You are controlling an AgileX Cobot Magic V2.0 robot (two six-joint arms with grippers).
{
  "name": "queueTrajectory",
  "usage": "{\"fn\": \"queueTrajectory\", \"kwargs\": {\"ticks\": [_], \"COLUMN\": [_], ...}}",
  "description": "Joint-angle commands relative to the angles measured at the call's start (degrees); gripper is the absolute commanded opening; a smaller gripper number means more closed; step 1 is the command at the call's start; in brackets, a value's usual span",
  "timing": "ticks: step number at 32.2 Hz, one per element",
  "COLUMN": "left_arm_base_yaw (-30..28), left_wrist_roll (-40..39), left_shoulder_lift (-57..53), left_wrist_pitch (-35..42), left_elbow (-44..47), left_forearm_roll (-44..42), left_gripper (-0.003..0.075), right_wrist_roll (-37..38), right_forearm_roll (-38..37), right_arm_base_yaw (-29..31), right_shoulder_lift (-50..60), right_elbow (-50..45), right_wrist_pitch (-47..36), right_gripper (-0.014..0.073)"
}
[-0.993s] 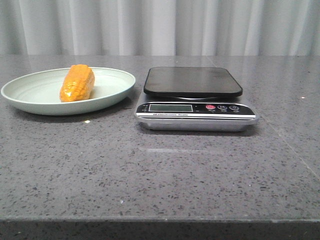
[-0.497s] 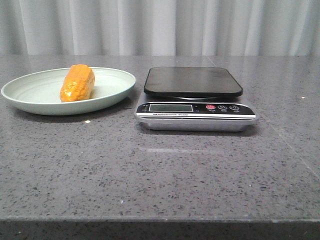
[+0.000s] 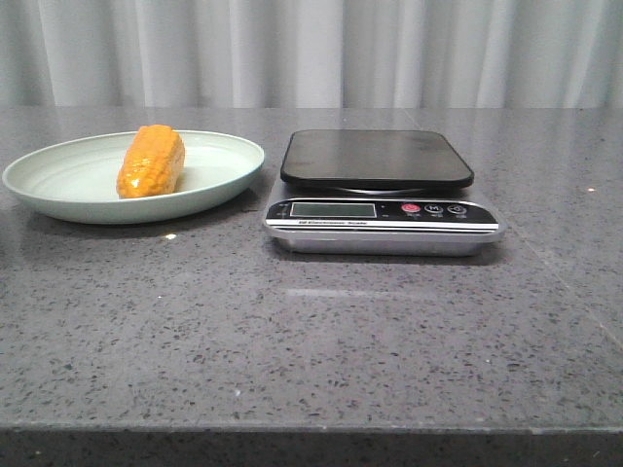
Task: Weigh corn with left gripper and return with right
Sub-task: 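Lower the left gripper over the corn cob on the plate and close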
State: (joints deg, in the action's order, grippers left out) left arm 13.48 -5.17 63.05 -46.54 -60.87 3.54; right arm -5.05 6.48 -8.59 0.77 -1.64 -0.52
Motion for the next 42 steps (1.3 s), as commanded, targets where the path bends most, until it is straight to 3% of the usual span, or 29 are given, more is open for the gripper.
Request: {"fn": "queueTrajectory", "kwargs": {"ticks": [1, 17, 26, 39, 42], "left_arm_base_yaw": [1.9, 11.2, 11.8, 11.8, 11.8], "left_wrist_roll": [-2.4, -15.0, -20.4, -20.8, -20.8], "left_shoulder_lift": [5.1, 26.0, 30.5, 36.1, 36.7], "left_wrist_pitch": [1.5, -3.9, -6.3, -4.4, -3.9], "left_elbow": [-6.3, -21.9, -23.6, -23.7, -23.7], "left_forearm_roll": [1.0, -3.1, -6.4, -4.7, -4.2], "left_gripper": [0.0599, 0.0599, 0.0598, 0.0597, 0.0553], "right_wrist_roll": [-0.3, -0.3, -0.3, -0.3, -0.3], "right_forearm_roll": [-0.5, -0.5, -0.5, -0.5, -0.5], "right_arm_base_yaw": [0.3, 0.3, 0.3, 0.3, 0.3], "right_shoulder_lift": [0.8, 0.8, 0.8, 0.8, 0.8], "right_elbow": [0.5, 0.5, 0.5, 0.5, 0.5], "right_wrist_pitch": [-4.8, -4.8, -4.8, -4.8, -4.8], "right_gripper": [0.0162, 0.0162, 0.0162, 0.0162, 0.0162]}}
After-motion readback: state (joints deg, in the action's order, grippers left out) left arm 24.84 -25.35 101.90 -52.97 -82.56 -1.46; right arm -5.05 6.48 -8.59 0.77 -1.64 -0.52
